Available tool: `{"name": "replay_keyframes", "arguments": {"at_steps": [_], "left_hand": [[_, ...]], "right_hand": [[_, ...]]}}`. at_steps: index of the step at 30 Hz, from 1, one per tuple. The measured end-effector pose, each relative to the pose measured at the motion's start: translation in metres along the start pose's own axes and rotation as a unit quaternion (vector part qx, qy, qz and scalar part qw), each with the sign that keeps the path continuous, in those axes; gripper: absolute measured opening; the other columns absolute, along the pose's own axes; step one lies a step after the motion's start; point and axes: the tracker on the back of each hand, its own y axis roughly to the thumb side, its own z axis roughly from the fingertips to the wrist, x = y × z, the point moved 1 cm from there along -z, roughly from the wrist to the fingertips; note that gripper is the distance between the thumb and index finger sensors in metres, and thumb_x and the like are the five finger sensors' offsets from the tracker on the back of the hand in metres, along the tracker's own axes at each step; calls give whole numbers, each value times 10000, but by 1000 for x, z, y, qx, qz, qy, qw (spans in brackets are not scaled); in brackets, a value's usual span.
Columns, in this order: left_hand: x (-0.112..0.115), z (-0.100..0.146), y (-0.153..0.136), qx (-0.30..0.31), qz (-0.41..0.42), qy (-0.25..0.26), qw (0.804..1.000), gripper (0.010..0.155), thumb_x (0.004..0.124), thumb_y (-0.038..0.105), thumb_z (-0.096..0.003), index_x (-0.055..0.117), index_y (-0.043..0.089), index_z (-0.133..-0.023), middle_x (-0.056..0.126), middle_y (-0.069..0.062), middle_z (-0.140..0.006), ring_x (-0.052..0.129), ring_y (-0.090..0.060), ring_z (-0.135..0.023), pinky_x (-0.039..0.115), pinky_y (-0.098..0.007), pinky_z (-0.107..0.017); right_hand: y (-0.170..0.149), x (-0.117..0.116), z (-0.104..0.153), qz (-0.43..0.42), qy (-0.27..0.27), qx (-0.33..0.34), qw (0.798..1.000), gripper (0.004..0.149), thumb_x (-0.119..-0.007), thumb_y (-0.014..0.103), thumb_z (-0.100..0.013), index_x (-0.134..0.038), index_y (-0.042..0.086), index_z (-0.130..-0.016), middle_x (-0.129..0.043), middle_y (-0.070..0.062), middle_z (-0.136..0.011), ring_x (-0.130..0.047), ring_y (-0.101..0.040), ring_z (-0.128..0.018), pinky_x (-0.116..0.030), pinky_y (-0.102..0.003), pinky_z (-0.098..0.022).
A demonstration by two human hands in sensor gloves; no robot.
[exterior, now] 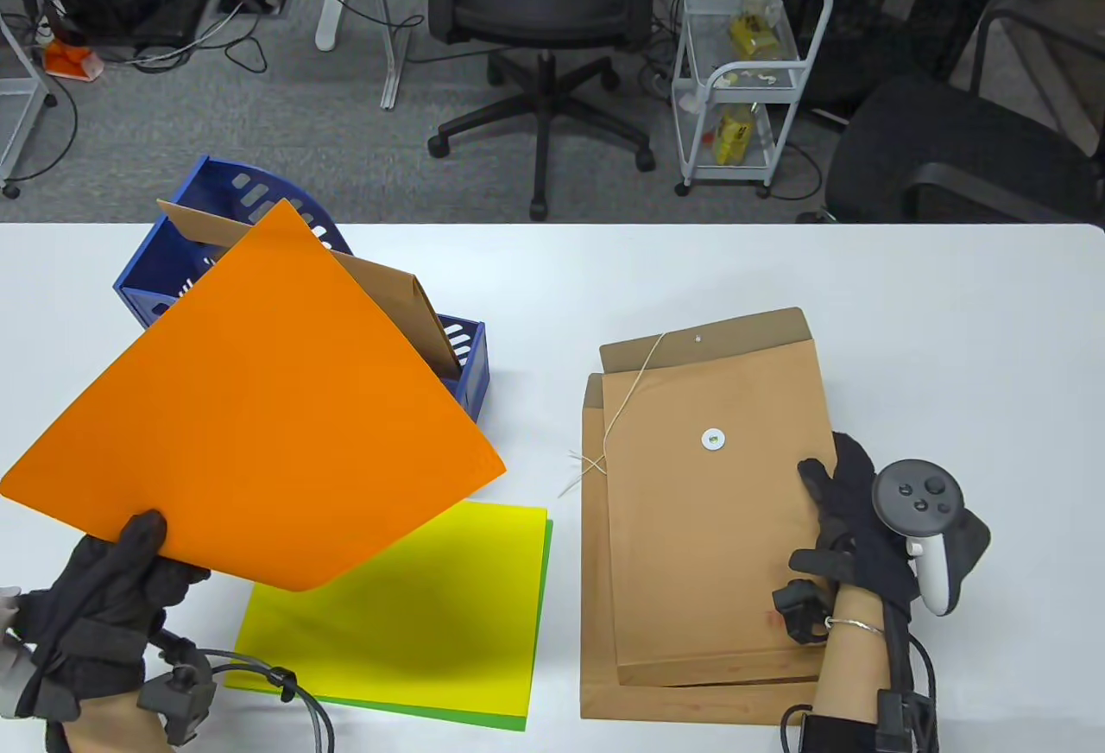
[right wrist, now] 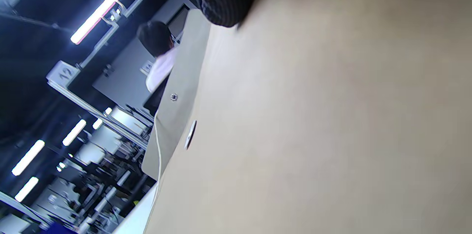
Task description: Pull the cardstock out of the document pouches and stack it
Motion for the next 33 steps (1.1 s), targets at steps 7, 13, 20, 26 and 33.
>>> {"name": "replay_keyframes", "arguments": {"at_steps": [7, 13, 20, 26, 33], "left_hand": [[0, -3, -10, -32, 12, -20, 999, 396, 731, 336, -681, 774, 96, -993, 1003, -73, -670, 922, -18, -355, 892, -366, -439], [-2, -8, -20, -74, 1, -55, 996, 408, 752, 329, -677, 782, 74, -994, 1007, -88, -647, 920, -33, -338, 888, -381, -432], [1, -16, -38, -185, -139, -117, 966, 415, 790, 323, -658, 809, 70, -986, 1015, -112, -615, 918, -64, -318, 879, -409, -430], [8, -24, -61, -272, -219, -137, 927, 416, 813, 319, -643, 825, 74, -979, 1013, -127, -593, 910, -87, -306, 869, -430, -432], [19, -31, -90, -361, -315, -159, 863, 449, 833, 346, -617, 822, 89, -985, 1005, -139, -604, 906, -118, -323, 846, -456, -462]], "right_hand": [[-8, -21, -3, 124, 3, -36, 992, 653, -638, 365, -740, -382, -6, -1213, -702, -239, -1049, -927, -241, -626, -849, -301, -423], [-12, -37, -5, 194, 30, -53, 979, 659, -616, 374, -744, -365, -8, -1219, -669, -242, -1066, -918, -279, -673, -852, -336, -453], [-10, -43, -4, 225, 11, -45, 973, 651, -613, 383, -743, -377, 2, -1215, -676, -234, -1058, -912, -285, -701, -858, -345, -476], [-6, -47, -2, 260, 0, -42, 965, 655, -603, 393, -746, -376, -4, -1215, -660, -257, -1068, -887, -300, -762, -845, -382, -518], [-2, -51, -1, 303, -14, -28, 952, 671, -608, 408, -741, -371, 1, -1219, -586, -304, -1118, -811, -388, -861, -799, -471, -572]]}}
